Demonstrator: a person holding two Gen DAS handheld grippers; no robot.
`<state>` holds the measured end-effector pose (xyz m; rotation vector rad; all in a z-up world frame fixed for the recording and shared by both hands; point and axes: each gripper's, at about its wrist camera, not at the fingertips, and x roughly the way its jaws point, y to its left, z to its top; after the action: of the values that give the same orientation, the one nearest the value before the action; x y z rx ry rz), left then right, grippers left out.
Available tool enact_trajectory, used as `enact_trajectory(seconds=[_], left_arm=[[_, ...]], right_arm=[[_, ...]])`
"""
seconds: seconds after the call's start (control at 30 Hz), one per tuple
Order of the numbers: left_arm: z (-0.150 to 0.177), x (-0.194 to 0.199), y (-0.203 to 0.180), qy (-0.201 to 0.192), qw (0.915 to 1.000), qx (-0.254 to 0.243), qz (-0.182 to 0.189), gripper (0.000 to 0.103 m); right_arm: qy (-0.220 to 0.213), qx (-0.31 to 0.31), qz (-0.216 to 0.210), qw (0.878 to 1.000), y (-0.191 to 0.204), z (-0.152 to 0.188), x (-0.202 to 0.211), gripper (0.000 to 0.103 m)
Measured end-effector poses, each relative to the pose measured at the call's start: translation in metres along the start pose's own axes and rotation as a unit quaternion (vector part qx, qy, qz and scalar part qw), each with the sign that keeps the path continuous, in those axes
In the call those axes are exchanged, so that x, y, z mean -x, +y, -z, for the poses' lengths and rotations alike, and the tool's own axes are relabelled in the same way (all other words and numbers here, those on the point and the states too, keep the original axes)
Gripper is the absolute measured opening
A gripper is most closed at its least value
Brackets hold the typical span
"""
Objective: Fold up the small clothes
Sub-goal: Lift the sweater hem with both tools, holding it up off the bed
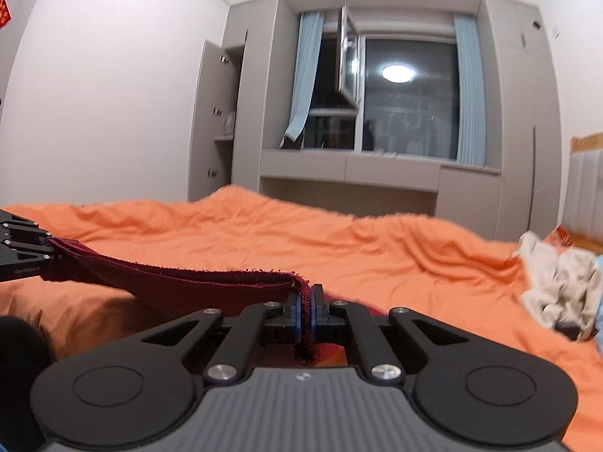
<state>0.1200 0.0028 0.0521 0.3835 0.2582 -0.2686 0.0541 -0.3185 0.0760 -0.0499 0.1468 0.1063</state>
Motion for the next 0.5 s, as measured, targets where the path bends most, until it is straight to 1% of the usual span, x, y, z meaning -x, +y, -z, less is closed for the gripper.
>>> enact_trajectory(seconds=[0.13,0.23,0.3,0.4,0.5], left_arm=[[-0.019,0.030,0.004,-0.041,0.9991,0.008,0.002,0.005],[-0.039,0.046,0.005,-0.065,0.9978,0.008,0.013,0.005],[-0.049,0.047,0.006,-0.065,0.9976,0.010,0.023,0.006],[-0.062,0.028,0.009,-0.066,0.9971,0.014,0.034,0.006],[-0.080,-0.005,0.013,-0.064,0.9978,-0.002,0.018,0.006]], right_arm=[[-0.040,0.005,0.007,0.999,0.000,-0.021,0.023,0.005],[-0.040,0.005,0.001,0.999,-0.005,-0.031,0.021,0.005],[-0.040,0.014,-0.003,0.999,-0.009,-0.036,0.008,0.005],[-0.037,0.048,-0.004,0.998,-0.015,-0.047,-0.028,0.005],[-0.029,0.070,-0.005,0.997,-0.026,-0.059,-0.079,0.005]])
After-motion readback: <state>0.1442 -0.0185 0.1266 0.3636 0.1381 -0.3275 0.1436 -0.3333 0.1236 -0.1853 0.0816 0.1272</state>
